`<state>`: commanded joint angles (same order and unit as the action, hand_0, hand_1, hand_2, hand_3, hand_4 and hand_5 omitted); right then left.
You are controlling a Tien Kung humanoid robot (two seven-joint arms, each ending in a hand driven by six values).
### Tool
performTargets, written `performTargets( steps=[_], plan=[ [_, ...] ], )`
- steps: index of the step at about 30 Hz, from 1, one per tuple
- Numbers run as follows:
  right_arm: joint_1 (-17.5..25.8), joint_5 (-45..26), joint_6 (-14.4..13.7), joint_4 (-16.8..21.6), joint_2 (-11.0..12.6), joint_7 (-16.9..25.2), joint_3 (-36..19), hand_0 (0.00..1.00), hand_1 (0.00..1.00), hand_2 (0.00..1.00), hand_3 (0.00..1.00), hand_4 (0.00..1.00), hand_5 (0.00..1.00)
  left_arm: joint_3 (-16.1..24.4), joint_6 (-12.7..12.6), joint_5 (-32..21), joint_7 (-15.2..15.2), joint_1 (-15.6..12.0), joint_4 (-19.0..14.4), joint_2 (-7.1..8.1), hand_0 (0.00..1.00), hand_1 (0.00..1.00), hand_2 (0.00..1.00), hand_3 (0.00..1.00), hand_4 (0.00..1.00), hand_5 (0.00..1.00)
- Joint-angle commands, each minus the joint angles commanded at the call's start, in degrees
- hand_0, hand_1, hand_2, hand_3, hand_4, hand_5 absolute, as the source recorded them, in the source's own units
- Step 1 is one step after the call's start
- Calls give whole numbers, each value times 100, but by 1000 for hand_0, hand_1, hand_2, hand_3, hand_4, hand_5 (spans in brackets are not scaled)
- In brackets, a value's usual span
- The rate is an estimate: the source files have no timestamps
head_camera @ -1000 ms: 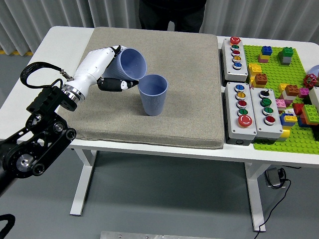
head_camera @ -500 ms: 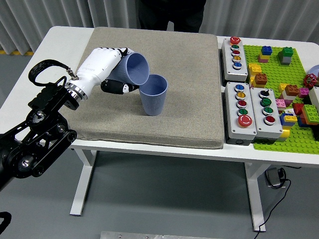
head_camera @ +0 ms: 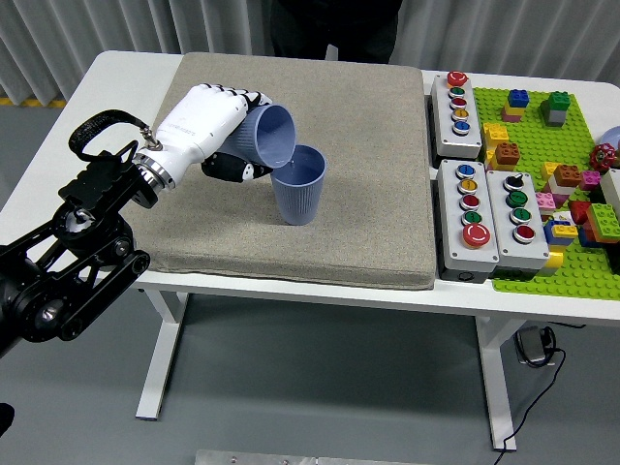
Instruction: Pick cup pour cup place
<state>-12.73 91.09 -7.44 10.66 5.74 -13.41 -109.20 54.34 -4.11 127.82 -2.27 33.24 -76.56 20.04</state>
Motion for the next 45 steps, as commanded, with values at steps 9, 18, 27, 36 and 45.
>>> performTargets(
  steps=[9, 18, 27, 36, 45],
  plan=[
    [4, -26, -6, 0, 6, 2, 14, 696, 633, 593, 593, 2, 247, -353, 59, 89, -86, 208, -29, 185, 582, 524, 535, 533, 772, 100],
    [-6, -55, -13, 3, 10, -4, 33, 697, 633, 593, 593, 2, 247, -654, 99, 218, -183, 430, -29, 310, 581, 524, 535, 533, 768, 96],
    [10, -62, -14, 3, 15, -3, 44, 697, 633, 593, 593, 2, 244, -855, 129, 218, -242, 599, -22, 381, 579, 525, 536, 534, 762, 101],
    [18, -64, -14, 2, 18, -1, 47, 697, 633, 592, 593, 2, 244, -890, 143, 218, -257, 646, -69, 415, 580, 525, 536, 534, 763, 101],
    [-11, -87, -16, 2, 27, -3, 60, 697, 633, 592, 593, 2, 243, -838, 150, 218, -260, 715, -157, 457, 579, 524, 535, 534, 761, 107]
  ],
)
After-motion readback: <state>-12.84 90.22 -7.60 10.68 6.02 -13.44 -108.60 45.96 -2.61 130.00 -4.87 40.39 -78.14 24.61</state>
